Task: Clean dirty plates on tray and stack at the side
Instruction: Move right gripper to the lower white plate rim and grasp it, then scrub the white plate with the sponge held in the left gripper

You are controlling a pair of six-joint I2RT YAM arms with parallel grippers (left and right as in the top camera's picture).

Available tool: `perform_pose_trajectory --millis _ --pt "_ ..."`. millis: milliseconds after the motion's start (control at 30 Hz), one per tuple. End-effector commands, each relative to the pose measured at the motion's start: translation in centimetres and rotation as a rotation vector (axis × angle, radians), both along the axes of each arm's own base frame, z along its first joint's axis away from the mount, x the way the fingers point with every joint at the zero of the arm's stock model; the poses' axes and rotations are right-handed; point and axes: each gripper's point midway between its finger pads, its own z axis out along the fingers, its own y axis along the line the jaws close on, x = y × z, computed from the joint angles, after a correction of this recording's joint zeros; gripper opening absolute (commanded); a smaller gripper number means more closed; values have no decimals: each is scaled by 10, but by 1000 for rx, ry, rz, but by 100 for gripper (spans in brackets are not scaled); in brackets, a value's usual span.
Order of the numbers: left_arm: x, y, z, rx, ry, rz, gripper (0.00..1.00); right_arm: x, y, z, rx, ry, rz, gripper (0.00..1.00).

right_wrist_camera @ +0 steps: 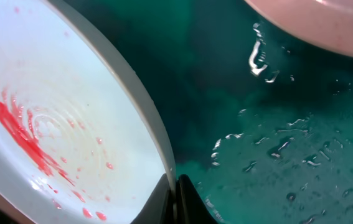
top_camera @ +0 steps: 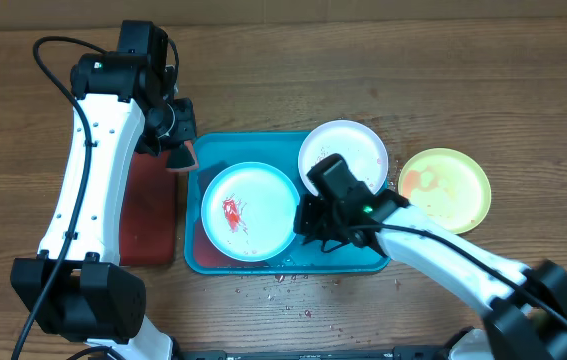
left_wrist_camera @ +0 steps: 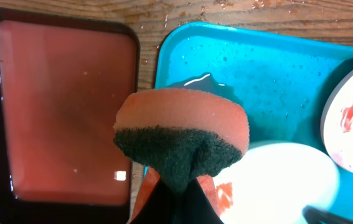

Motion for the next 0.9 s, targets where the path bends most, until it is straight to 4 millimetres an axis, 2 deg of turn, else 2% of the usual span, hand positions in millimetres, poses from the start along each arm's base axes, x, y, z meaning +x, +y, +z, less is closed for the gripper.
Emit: perform_pose_trajectory --millis 0,167,267,333,567,700,833,867 --pt "3 -1 -4 -3 1 -12 4 9 4 -25 -49 38 -45 4" --pt "3 -2 -4 -6 1 4 4 22 13 -36 -64 30 -24 6" --pt "3 -6 -4 -12 2 5 5 27 17 -38 -62 6 -2 30" --pt "3 -11 -4 -19 3 -6 4 29 15 -38 -72 -11 8 38" --pt "5 -27 -12 -18 14 -48 4 50 7 -36 -135 -131 7 37" --pt "6 -35 -22 -27 35 -66 4 48 11 -39 -135 -130 10 27" --pt "0 -43 -39 -47 81 -80 4 43 11 -49 -146 -93 -8 20" --pt "-4 -44 -49 -47 101 -83 4 41 10 -54 -148 -69 -26 15"
